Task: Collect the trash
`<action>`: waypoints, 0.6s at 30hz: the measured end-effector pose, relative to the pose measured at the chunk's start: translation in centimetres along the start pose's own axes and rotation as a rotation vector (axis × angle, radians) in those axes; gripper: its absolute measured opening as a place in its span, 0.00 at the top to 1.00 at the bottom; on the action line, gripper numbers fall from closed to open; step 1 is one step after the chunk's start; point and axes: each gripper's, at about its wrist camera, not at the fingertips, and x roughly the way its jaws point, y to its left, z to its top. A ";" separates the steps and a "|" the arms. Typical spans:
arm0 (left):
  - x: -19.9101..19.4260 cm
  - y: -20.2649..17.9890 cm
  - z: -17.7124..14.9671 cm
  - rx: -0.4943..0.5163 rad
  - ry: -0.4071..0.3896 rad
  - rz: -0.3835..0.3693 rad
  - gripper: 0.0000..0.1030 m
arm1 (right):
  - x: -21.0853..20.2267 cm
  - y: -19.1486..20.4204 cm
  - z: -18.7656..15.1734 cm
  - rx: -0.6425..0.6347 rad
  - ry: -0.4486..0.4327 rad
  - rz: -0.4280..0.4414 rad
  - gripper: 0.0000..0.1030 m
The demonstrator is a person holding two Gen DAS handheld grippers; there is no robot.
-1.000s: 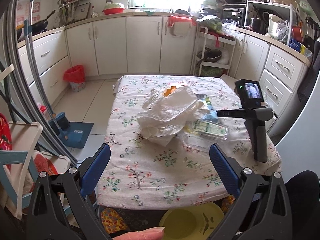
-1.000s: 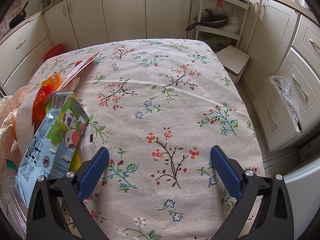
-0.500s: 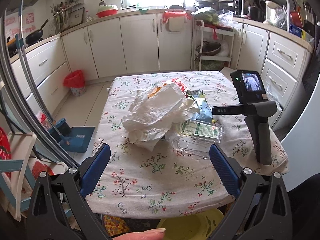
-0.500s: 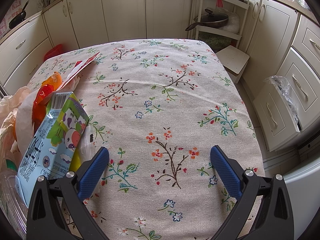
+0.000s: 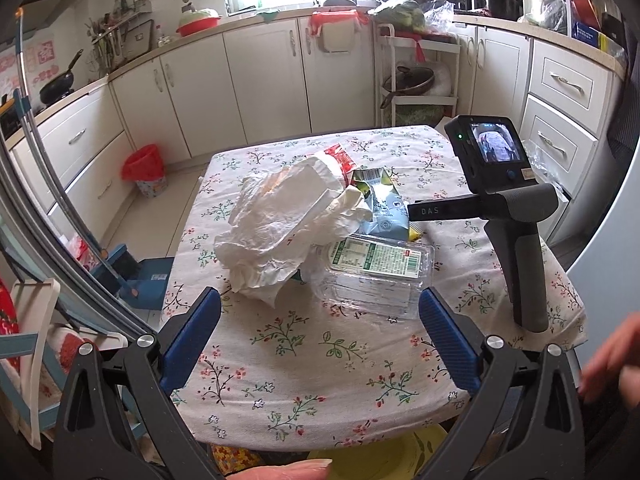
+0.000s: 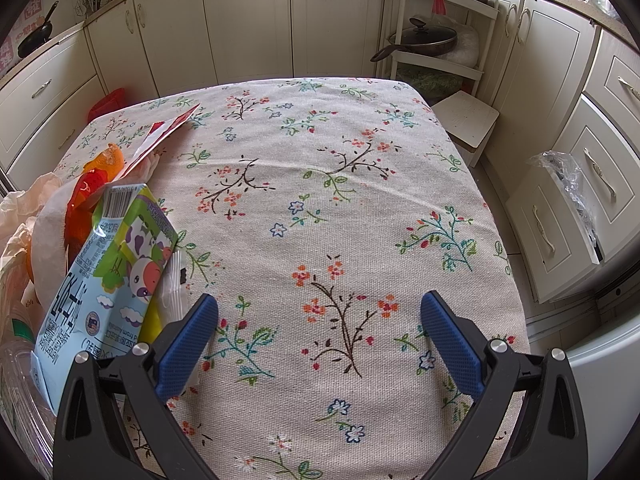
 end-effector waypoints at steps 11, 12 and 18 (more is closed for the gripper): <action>0.1 -0.2 0.1 0.009 0.006 -0.004 0.08 | 0.0 0.0 0.0 0.000 0.000 0.000 0.06; 0.2 -0.3 0.1 0.008 0.006 -0.004 0.08 | 0.0 0.0 0.0 0.000 0.000 0.000 0.06; 0.2 0.0 0.1 0.013 0.010 0.013 0.08 | 0.0 0.0 0.0 0.000 0.000 0.000 0.06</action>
